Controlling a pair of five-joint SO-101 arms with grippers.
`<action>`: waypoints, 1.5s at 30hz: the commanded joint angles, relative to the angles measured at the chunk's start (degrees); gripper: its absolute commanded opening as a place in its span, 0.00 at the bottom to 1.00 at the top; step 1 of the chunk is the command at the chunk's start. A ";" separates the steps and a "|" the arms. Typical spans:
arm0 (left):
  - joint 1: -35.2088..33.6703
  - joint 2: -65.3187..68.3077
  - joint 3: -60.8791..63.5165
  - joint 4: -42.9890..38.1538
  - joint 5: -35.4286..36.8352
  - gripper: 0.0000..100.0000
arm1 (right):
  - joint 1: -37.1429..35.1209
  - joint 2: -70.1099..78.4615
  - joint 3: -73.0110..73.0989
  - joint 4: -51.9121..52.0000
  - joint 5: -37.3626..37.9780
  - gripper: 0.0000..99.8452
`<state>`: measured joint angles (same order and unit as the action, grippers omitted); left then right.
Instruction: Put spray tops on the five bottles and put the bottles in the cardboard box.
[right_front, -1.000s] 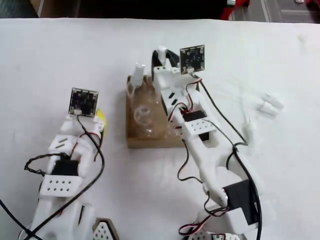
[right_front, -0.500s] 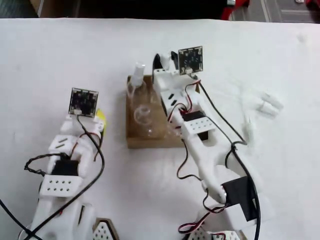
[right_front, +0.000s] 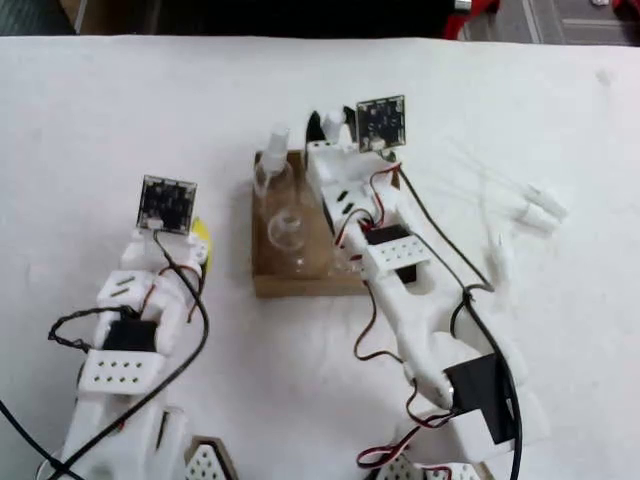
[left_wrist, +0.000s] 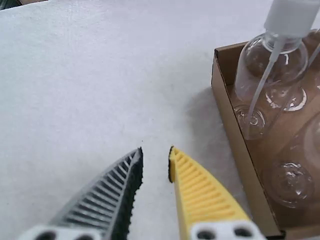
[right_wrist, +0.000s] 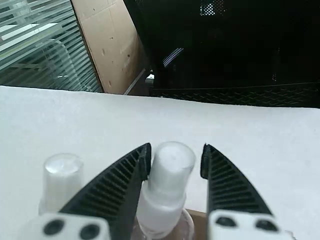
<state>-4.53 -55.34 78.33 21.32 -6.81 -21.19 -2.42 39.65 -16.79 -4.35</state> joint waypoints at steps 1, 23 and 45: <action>0.22 0.04 -0.79 -2.02 -0.70 0.09 | -1.36 -1.71 -0.26 -0.92 0.70 0.14; 0.22 0.04 -0.79 -2.02 -0.70 0.09 | 0.13 -21.49 -0.26 12.44 0.18 0.35; 0.22 0.04 -0.53 -2.02 -0.70 0.09 | 31.25 -64.04 12.66 62.29 0.09 0.35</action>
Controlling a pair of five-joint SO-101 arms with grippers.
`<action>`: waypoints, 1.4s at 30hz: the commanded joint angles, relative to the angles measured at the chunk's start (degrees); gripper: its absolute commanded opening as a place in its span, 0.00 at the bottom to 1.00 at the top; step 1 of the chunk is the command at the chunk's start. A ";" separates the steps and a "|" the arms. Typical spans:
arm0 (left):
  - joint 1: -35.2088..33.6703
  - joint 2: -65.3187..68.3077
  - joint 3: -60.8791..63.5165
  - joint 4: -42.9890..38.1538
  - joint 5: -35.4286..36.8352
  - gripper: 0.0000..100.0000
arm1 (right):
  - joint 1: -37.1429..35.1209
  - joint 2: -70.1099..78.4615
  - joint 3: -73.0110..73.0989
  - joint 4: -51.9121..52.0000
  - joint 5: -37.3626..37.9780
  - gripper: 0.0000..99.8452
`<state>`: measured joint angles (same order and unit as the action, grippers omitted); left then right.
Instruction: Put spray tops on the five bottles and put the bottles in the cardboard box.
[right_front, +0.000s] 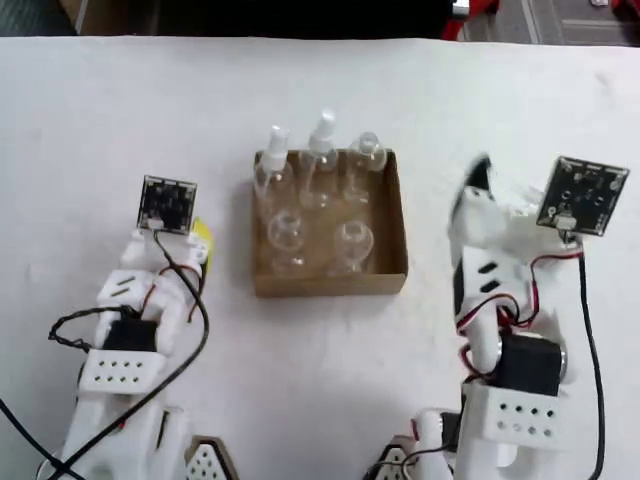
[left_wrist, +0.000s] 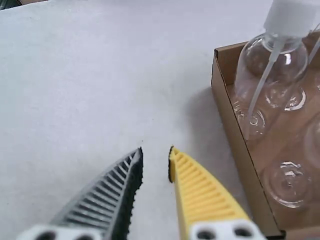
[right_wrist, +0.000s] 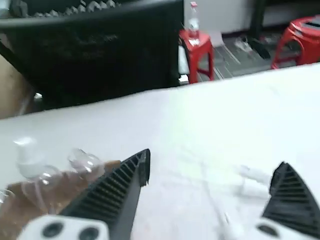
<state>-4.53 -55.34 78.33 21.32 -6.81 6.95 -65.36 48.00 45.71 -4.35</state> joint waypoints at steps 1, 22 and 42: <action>0.22 0.04 -0.44 -2.02 -0.70 0.09 | 3.47 -1.10 7.12 -1.63 0.09 0.35; 0.22 0.04 -0.44 -2.02 -0.70 0.09 | -0.13 -1.10 33.76 -23.34 0.09 0.34; 0.57 0.04 -0.44 -2.02 -0.70 0.09 | -0.13 -1.10 33.85 -23.43 0.70 0.02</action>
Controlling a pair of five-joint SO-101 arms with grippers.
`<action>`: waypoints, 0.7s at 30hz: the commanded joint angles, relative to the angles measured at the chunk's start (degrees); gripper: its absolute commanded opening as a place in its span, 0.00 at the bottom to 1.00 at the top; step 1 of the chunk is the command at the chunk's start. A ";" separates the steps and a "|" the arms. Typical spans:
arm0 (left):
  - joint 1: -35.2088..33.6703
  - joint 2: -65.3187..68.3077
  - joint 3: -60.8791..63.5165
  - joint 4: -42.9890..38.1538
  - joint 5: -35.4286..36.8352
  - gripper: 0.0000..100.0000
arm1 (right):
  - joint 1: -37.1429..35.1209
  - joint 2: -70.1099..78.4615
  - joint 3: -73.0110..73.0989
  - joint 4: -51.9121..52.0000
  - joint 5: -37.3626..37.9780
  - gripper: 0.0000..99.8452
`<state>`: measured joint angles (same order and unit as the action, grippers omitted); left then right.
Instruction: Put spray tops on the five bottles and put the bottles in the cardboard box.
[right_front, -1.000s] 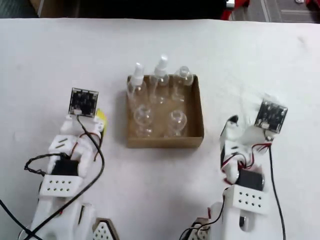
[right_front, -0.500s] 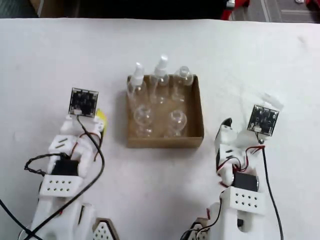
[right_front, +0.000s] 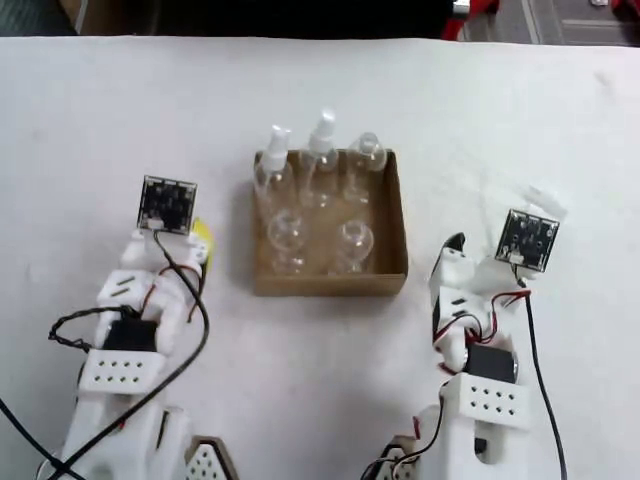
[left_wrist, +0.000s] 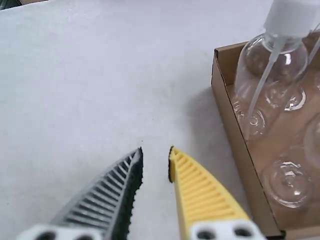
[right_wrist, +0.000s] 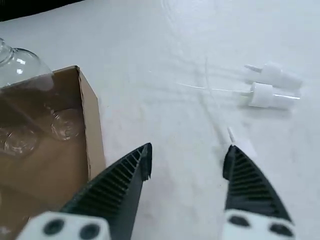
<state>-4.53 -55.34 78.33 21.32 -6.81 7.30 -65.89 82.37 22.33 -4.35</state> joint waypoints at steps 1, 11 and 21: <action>0.57 0.04 -0.44 -2.02 -0.70 0.09 | -0.48 -0.57 -0.62 -0.04 0.79 0.01; 0.31 0.04 -0.44 -2.02 -0.70 0.09 | -0.48 -0.57 -0.62 -0.04 1.76 0.02; 0.31 0.04 -0.53 -2.02 -0.70 0.09 | -0.40 -0.66 -0.62 0.04 5.36 0.02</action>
